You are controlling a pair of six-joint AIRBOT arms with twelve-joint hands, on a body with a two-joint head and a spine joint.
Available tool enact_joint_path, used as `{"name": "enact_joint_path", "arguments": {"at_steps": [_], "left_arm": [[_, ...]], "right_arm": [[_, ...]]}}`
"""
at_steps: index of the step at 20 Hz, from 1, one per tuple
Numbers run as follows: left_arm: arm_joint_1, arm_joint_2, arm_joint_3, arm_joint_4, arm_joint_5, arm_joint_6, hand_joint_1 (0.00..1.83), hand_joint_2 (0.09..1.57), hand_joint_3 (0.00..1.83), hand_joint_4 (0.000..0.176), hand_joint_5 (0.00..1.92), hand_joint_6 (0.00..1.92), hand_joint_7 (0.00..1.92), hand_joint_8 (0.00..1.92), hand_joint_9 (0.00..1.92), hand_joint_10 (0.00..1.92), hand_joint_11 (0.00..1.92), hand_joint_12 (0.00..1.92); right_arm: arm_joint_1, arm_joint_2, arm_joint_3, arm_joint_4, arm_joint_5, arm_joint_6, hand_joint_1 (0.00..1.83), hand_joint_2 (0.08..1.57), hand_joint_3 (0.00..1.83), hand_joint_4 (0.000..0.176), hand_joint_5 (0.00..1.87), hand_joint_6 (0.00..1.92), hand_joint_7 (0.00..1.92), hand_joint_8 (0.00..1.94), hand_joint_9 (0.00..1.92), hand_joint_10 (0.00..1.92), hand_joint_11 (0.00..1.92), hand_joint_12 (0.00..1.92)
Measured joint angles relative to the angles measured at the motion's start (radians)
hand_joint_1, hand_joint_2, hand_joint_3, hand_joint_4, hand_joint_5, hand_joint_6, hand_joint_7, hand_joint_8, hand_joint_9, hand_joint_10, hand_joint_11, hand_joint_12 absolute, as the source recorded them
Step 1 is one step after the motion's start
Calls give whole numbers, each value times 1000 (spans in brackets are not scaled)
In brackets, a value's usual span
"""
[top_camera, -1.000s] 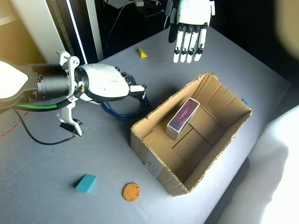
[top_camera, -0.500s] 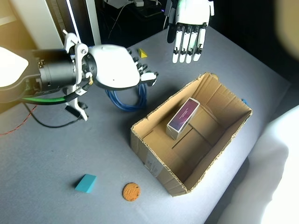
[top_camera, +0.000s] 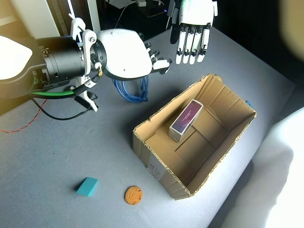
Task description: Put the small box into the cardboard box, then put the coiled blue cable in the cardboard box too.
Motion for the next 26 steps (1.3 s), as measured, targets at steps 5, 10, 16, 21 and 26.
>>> {"name": "enact_joint_path", "arguments": {"at_steps": [5, 10, 16, 21, 26], "left_arm": [[0, -2, -6, -16, 3, 4, 787, 1145, 3, 0, 578, 2, 722, 0, 624, 15, 0, 1078], [0, -5, -6, -27, 4, 9, 810, 1137, 0, 0, 595, 6, 742, 6, 640, 20, 0, 1056], [0, -5, -6, -38, 4, 23, 823, 1126, 0, 0, 611, 15, 749, 11, 644, 19, 0, 1044], [0, -5, -6, -39, 4, 24, 816, 1115, 0, 0, 618, 10, 760, 10, 652, 21, 0, 1060], [0, -5, -6, -48, 4, 30, 716, 1173, 11, 0, 574, 0, 724, 1, 631, 12, 0, 1060]], "right_arm": [[60, -13, 9, 16, 25, 30, 1171, 1037, 0, 0, 1161, 675, 529, 3, 469, 6, 0, 974], [80, -30, 31, 30, 24, 35, 1185, 1035, 0, 0, 1161, 673, 512, 1, 472, 5, 0, 979], [118, -72, 115, 144, -2, 1, 1165, 1030, 0, 0, 1176, 655, 552, 9, 520, 21, 0, 1002], [118, -86, 110, 163, 8, -108, 1155, 1043, 0, 0, 1143, 717, 567, 3, 538, 19, 0, 1024], [165, -85, 125, 332, -15, -174, 1174, 1050, 0, 0, 1123, 742, 509, 3, 475, 3, 0, 938]]}}
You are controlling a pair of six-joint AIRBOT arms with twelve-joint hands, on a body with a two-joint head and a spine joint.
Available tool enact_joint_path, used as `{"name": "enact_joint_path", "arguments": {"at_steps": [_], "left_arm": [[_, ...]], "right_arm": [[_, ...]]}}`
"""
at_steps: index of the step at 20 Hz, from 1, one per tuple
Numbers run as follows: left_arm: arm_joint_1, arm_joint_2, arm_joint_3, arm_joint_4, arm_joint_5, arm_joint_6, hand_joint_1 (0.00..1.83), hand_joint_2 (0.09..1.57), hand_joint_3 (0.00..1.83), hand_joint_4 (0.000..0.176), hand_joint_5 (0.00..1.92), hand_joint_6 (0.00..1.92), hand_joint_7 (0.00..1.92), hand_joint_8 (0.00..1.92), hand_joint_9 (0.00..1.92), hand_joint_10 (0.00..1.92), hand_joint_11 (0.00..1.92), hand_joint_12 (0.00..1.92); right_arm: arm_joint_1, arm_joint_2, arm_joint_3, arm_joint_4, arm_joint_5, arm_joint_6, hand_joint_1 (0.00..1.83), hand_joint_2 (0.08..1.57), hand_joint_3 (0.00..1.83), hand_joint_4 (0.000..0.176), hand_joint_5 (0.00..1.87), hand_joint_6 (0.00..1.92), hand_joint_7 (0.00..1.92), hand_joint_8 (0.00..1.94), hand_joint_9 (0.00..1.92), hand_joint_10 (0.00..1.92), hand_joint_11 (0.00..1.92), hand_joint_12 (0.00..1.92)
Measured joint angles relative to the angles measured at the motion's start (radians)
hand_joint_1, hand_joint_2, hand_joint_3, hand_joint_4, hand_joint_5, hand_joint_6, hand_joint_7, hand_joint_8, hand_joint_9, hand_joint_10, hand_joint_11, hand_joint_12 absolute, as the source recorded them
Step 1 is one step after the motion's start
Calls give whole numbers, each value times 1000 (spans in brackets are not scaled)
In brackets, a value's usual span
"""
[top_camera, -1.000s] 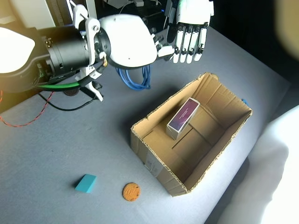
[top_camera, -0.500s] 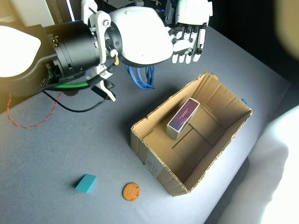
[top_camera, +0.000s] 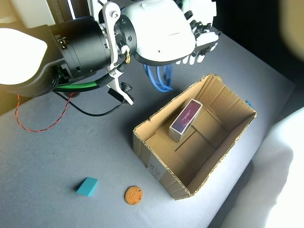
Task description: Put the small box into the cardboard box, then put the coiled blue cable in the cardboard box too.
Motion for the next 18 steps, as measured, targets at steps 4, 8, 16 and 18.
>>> {"name": "enact_joint_path", "arguments": {"at_steps": [4, 8, 16, 18], "left_arm": [[0, 0, 0, 0, 0, 0, 796, 1139, 0, 0, 584, 6, 728, 6, 645, 17, 0, 1097], [0, 0, 0, 0, 0, 0, 806, 1139, 0, 0, 574, 0, 728, 2, 638, 12, 0, 1075], [-2, 0, -3, -3, 0, 0, 763, 1152, 4, 0, 576, 2, 723, 0, 636, 6, 0, 1060], [-2, 0, -3, -3, 1, 0, 776, 1144, 0, 0, 592, 8, 735, 6, 651, 12, 0, 1065]], "right_arm": [[1, -2, 1, -6, -6, -26, 1173, 1035, 0, 0, 1165, 671, 498, 5, 462, 2, 0, 971], [39, -2, 15, 48, -33, -78, 1179, 1030, 0, 0, 1174, 655, 526, 6, 459, 1, 0, 961], [18, -5, 53, 95, -64, -171, 1171, 1031, 0, 0, 1175, 658, 496, 1, 455, 7, 0, 930], [-23, -10, 82, 92, -66, -190, 1185, 1030, 0, 0, 1175, 652, 503, 3, 461, 9, 0, 948]]}}
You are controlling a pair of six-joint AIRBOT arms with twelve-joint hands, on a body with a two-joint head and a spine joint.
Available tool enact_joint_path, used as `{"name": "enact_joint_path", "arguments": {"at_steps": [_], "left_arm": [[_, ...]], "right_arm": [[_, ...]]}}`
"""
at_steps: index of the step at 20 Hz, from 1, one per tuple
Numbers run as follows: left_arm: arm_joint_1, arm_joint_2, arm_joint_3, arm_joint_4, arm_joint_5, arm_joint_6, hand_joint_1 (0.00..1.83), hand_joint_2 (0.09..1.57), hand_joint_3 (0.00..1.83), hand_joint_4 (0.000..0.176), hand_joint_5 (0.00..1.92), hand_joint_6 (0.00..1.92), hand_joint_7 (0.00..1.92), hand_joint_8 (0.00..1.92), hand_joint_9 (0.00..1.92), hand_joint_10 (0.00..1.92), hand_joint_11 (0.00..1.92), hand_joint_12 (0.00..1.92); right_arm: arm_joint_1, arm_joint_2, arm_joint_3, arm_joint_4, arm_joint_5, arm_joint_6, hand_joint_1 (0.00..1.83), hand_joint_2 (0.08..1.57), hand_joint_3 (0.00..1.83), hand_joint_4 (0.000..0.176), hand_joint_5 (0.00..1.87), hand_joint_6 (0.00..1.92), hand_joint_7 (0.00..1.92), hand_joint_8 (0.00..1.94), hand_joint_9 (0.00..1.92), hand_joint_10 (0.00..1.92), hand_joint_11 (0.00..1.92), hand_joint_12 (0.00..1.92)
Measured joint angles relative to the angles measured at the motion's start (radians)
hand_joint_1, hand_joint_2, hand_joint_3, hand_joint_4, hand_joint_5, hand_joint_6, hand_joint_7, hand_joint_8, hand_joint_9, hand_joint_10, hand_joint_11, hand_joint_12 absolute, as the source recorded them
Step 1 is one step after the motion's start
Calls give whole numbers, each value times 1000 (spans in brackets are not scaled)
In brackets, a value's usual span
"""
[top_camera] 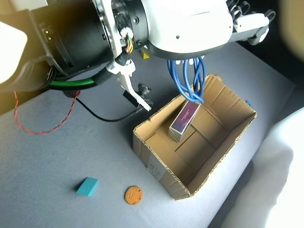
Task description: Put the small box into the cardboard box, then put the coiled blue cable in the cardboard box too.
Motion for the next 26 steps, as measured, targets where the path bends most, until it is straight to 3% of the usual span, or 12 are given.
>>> {"name": "enact_joint_path", "arguments": {"at_steps": [7, 11, 23, 24, 25, 26], "left_arm": [[0, 0, -1, 0, 1, 1, 750, 1162, 6, 0, 572, 1, 727, 1, 643, 7, 0, 1061], [0, 0, -1, -1, 2, 2, 770, 1147, 0, 0, 588, 6, 737, 4, 653, 10, 0, 1082], [-13, -7, 0, -15, 21, 12, 749, 1168, 4, 0, 563, 0, 724, 1, 642, 3, 0, 1096], [-13, -6, 0, -15, 21, 12, 776, 1158, 0, 0, 574, 6, 735, 4, 646, 5, 0, 1114], [-13, -6, 0, -14, 21, 11, 766, 1162, 1, 0, 580, 7, 735, 4, 646, 5, 0, 1120], [-13, -6, -3, -14, 21, 12, 760, 1162, 1, 0, 593, 13, 744, 8, 653, 8, 0, 1118]], "right_arm": [[-77, -34, 96, -2, -5, -9, 1179, 1047, 0, 0, 1132, 727, 497, 0, 469, 7, 0, 956], [-91, -35, 98, 8, -14, -72, 1180, 1045, 0, 0, 1136, 719, 488, 2, 463, 4, 0, 942], [-91, -39, 121, 27, -30, -69, 1160, 1034, 0, 0, 1168, 666, 526, 3, 477, 7, 0, 934], [-91, -39, 121, 27, -30, -69, 1066, 1062, 5, 119, 1078, 809, 465, 6, 407, 13, 0, 783], [-91, -39, 121, 26, -31, -69, 911, 1017, 0, 35, 915, 370, 394, 0, 325, 2, 0, 562], [-91, -39, 121, 24, -31, -69, 841, 995, 0, 11, 917, 146, 385, 0, 299, 0, 0, 447]]}}
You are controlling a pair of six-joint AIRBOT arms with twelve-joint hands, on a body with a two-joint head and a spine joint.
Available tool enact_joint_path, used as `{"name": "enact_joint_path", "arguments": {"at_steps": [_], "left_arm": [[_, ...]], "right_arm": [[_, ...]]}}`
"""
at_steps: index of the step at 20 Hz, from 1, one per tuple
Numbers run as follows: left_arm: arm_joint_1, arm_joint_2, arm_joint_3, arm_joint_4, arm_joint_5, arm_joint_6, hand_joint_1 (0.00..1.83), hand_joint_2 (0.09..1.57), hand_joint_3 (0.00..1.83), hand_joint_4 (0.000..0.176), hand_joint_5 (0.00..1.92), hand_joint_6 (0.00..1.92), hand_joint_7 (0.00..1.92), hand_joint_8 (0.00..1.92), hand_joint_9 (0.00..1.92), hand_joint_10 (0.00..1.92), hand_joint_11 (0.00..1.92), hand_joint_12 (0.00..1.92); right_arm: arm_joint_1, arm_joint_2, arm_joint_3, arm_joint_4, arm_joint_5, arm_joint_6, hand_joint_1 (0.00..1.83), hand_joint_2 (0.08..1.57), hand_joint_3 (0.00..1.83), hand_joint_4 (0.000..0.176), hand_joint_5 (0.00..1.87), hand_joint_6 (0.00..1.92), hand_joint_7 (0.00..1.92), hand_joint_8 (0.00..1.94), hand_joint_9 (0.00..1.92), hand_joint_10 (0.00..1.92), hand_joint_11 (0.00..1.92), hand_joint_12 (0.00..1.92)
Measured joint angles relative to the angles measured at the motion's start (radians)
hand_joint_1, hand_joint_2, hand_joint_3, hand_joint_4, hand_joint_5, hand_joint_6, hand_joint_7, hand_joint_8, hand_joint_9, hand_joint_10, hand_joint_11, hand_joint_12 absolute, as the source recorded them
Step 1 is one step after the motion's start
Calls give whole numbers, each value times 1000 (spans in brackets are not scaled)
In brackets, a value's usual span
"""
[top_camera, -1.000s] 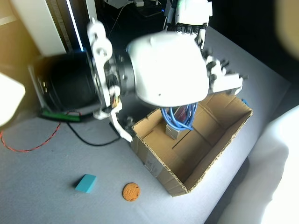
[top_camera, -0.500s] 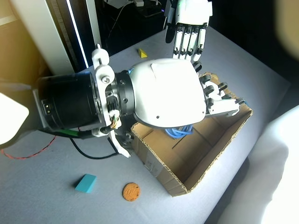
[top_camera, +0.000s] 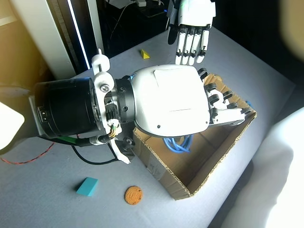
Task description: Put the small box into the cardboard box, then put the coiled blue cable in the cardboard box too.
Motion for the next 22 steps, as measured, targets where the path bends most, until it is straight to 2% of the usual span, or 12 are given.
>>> {"name": "enact_joint_path", "arguments": {"at_steps": [3, 6, 7, 11, 13, 15, 16, 17, 19, 20, 21, 22], "left_arm": [[0, 0, -6, 0, -1, 5, 741, 1167, 1, 0, 581, 3, 737, 6, 649, 6, 0, 1079], [6, 0, -3, 7, 3, 10, 694, 1192, 6, 0, 563, 0, 702, 0, 620, 0, 0, 1100], [6, 0, -1, 8, 3, 10, 710, 1188, 3, 0, 570, 4, 708, 4, 629, 5, 0, 1099], [6, 0, 1, 6, 1, 8, 717, 1178, 0, 0, 564, 2, 708, 2, 621, 2, 0, 1074], [6, 0, 1, 2, 1, 8, 738, 1158, 0, 0, 599, 15, 741, 16, 653, 18, 0, 1139], [6, 0, 1, -5, 2, 7, 713, 1173, 2, 0, 545, 2, 705, 4, 608, 6, 0, 1031], [6, 0, 1, -8, 1, 6, 728, 1172, 1, 0, 546, 4, 709, 6, 612, 9, 0, 1022], [6, 0, 1, -9, 1, 6, 741, 1165, 0, 0, 554, 6, 717, 7, 621, 13, 0, 1046], [6, 1, 1, -11, 1, 7, 703, 1185, 5, 0, 529, 1, 694, 2, 601, 4, 0, 1003], [6, 1, 1, -11, 0, 7, 729, 1176, 0, 0, 537, 5, 702, 5, 612, 8, 0, 1023], [6, 1, 1, -11, 0, 6, 729, 1176, 0, 0, 537, 5, 702, 5, 612, 8, 0, 1023], [6, 1, 1, -12, 0, 6, 735, 1174, 0, 0, 539, 6, 704, 6, 614, 9, 0, 1028]], "right_arm": [[0, 0, 0, -8, 3, 14, 637, 972, 0, 84, 830, 7, 334, 0, 256, 0, 0, 424], [0, 0, 0, -22, 10, 34, 615, 945, 0, 90, 754, 0, 325, 3, 225, 1, 0, 373], [0, 0, -6, -26, 10, 35, 605, 941, 0, 90, 714, 0, 284, 2, 183, 1, 0, 242], [-4, 0, -18, -50, 21, 53, 498, 890, 0, 130, 440, 0, 140, 0, 33, 0, 1, 8], [-4, 2, -27, -79, 27, 72, 472, 864, 0, 134, 359, 0, 103, 0, 37, 9, 20, 12], [-9, 16, -54, -145, 50, 92, 518, 862, 0, 117, 289, 0, 77, 0, 31, 5, 0, 0], [-13, 20, -68, -168, 53, 93, 496, 853, 0, 116, 254, 0, 79, 1, 46, 10, 32, 14], [-24, 26, -84, -194, 58, 93, 501, 858, 0, 100, 228, 0, 89, 5, 46, 9, 34, 16], [-51, 32, -112, -243, 69, 94, 529, 847, 0, 23, 193, 0, 108, 9, 77, 17, 91, 45], [-61, 36, -123, -268, 72, 93, 506, 841, 0, 0, 158, 0, 117, 18, 113, 3, 64, 225], [-68, 43, -133, -285, 72, 93, 506, 841, 0, 0, 158, 0, 117, 18, 113, 3, 64, 225], [-71, 52, -147, -296, 68, 92, 501, 841, 0, 0, 148, 5, 127, 3, 121, 1, 12, 382]]}}
